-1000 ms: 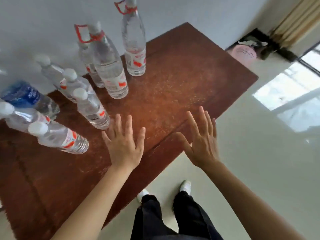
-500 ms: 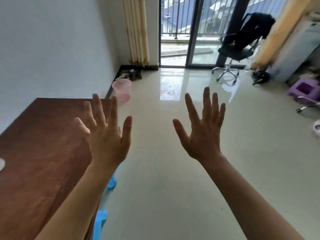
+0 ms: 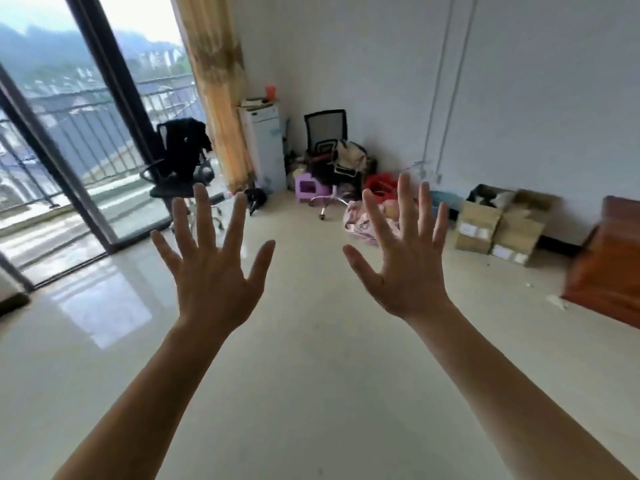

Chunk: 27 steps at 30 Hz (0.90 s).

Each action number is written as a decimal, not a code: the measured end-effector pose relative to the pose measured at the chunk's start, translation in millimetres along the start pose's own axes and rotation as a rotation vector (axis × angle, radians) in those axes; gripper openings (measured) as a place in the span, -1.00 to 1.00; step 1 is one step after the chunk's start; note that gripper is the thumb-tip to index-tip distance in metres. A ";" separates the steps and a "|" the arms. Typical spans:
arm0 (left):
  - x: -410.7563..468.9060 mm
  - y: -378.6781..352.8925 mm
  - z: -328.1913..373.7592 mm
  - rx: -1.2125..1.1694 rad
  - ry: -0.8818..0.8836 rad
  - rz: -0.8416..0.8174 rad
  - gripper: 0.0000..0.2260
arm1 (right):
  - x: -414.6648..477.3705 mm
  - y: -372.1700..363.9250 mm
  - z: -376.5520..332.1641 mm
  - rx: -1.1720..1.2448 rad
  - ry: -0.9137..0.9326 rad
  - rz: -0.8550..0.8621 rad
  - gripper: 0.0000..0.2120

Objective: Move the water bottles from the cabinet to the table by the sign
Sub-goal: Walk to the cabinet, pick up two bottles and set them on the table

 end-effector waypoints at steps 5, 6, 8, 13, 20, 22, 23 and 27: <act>79.2 -115.1 126.0 -0.201 -0.205 -0.090 -0.33 | -0.8 -1.6 146.2 -0.244 -0.169 -0.030 -0.27; 94.8 -138.0 153.7 -0.241 -0.250 -0.108 -0.33 | 1.9 -0.5 175.5 -0.308 -0.202 -0.031 -0.27; 127.2 -177.4 209.6 -0.341 -0.347 -0.127 -0.36 | 12.2 5.6 233.0 -0.409 -0.258 -0.033 -0.28; 187.8 -244.0 334.0 -0.504 -0.542 -0.188 -0.39 | 22.3 32.4 335.3 -0.622 -0.372 -0.009 -0.27; 182.8 -310.9 543.4 -0.691 -0.851 -0.341 -0.41 | -50.4 102.2 470.1 -0.898 -0.655 -0.011 -0.27; 168.1 -323.1 600.5 -0.730 -0.925 -0.379 -0.41 | -75.4 119.8 502.7 -0.936 -0.722 -0.031 -0.27; 160.2 -328.0 628.8 -0.744 -0.959 -0.394 -0.40 | -87.0 127.9 521.2 -0.955 -0.755 -0.038 -0.27; 137.4 -350.7 742.2 -0.746 -1.051 -0.399 -0.39 | -128.5 156.6 608.4 -1.008 -0.854 -0.014 -0.27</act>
Point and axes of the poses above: each hand's wrist, its own x-axis towards the middle knuckle, its own y-axis out of the back of the hand, z = x × y, the point moved 6 cm from there along x, towards the middle knuckle, and after that the axes turned 9 degrees about -x, right-handed, at the moved point
